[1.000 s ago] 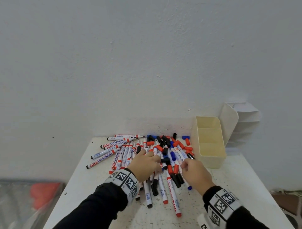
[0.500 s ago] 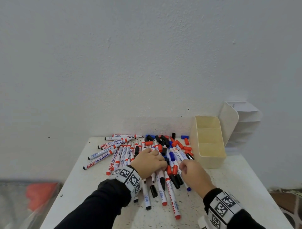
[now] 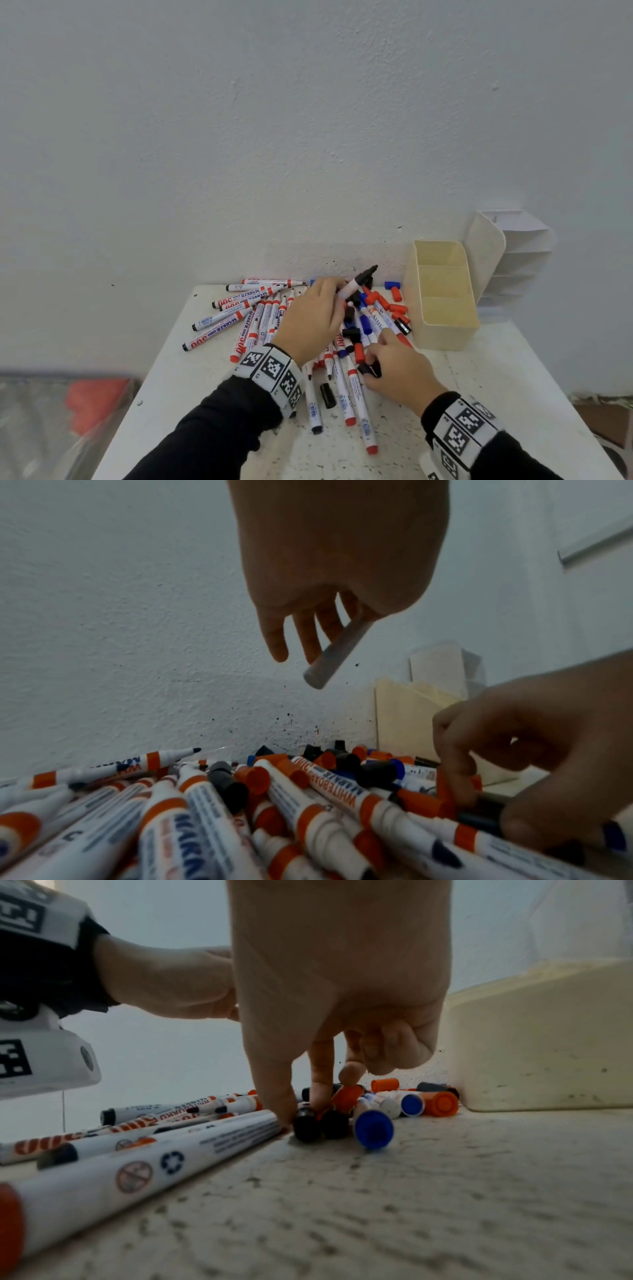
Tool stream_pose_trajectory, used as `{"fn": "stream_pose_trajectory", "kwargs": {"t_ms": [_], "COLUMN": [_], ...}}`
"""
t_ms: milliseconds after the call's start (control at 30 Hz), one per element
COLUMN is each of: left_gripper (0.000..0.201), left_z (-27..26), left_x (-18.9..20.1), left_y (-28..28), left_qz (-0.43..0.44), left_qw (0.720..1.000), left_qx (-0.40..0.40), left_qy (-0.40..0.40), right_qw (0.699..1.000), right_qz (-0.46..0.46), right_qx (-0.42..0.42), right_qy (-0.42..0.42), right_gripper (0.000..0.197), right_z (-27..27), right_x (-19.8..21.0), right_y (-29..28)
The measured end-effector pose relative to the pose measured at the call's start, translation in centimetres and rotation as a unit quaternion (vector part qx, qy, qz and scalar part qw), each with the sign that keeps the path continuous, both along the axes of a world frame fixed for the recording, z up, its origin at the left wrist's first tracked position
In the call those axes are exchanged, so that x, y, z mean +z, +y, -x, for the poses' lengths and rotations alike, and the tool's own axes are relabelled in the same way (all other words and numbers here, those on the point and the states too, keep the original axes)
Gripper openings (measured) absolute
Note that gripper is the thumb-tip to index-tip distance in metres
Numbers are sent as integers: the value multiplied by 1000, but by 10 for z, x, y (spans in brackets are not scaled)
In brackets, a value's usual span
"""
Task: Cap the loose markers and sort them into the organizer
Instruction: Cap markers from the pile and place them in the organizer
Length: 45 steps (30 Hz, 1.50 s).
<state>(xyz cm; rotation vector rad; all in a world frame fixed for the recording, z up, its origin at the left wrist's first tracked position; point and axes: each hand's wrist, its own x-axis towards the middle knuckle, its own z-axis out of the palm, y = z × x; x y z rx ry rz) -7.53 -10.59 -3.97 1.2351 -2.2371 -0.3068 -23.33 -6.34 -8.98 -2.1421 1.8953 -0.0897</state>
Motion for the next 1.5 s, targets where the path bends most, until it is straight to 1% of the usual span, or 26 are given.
{"fn": "stream_pose_trajectory", "kwargs": {"t_ms": [67, 167, 267, 333, 433, 500, 633, 733, 833, 900, 1000, 1100, 1167, 1233, 1267, 1333, 1400, 1433, 1500], "left_gripper": [31, 33, 30, 27, 25, 24, 23, 24, 24, 25, 32, 34, 31, 28, 27, 23, 17, 16, 12], "left_z": [-3, -11, -19, -25, -34, -37, -43, -41, -37, -36, -31, -19, -13, -10, -9, -6, -2, 1, 9], "left_x": [0, -5, -11, -14, -18, -19, -17, -14, -12, -11, -8, -5, -4, -2, -1, -1, -4, -6, -8], "left_y": [3, 9, 16, 22, 30, 34, 40, 44, 48, 52, 60, 65, 64, 59, 58, 57, 57, 58, 61], "left_qz": [-19, -30, -65, -70, -76, -85, -102, -109, -125, -129, -98, -79, -112, -175, -204, -253, -282, -287, -283], "left_qw": [1000, 996, 989, 986, 986, 986, 985, 985, 985, 987, 990, 990, 990, 984, 978, 966, 956, 953, 950], "left_qx": [14, 40, 55, 59, 56, 54, 61, 36, 21, 19, 9, 3, -17, -32, -35, -39, -40, -37, -30], "left_qy": [-2, -67, -117, -138, -137, -132, -123, -128, -113, -92, -102, -117, -84, -24, 1, 40, 71, 86, 127], "right_qw": [1000, 994, 974, 959, 950, 949, 937, 936, 917, 907, 909, 891, 875, 862, 863, 878, 889, 888, 877], "right_qz": [-3, 20, 51, 77, 127, 123, 150, 106, 55, 36, 27, 47, 50, 46, 46, 48, 48, 50, 61], "right_qx": [-14, -37, -58, -60, -51, -43, -74, -30, -14, -32, -84, -153, -172, -177, -173, -151, -122, -114, -114], "right_qy": [-25, -100, -215, -265, -282, -287, -306, -334, -395, -418, -408, -425, -450, -472, -472, -452, -439, -442, -463], "right_gripper": [23, 16, 9, 6, 16, 18, 20, 19, 20, 15, 39, 44, 42, 40, 40, 42, 41, 38, 29], "right_z": [-1, 0, 1, 1, 2, 1, 0, -4, -7, -6, -7, -12, -14, -14, -12, -9, -5, -3, 0], "right_x": [0, 0, 5, 10, 14, 16, 19, 22, 27, 30, 30, 30, 32, 36, 39, 44, 50, 53, 57], "right_y": [0, 2, 3, 3, 4, 7, 12, 14, 18, 18, 17, 15, 13, 12, 13, 12, 13, 13, 14]}}
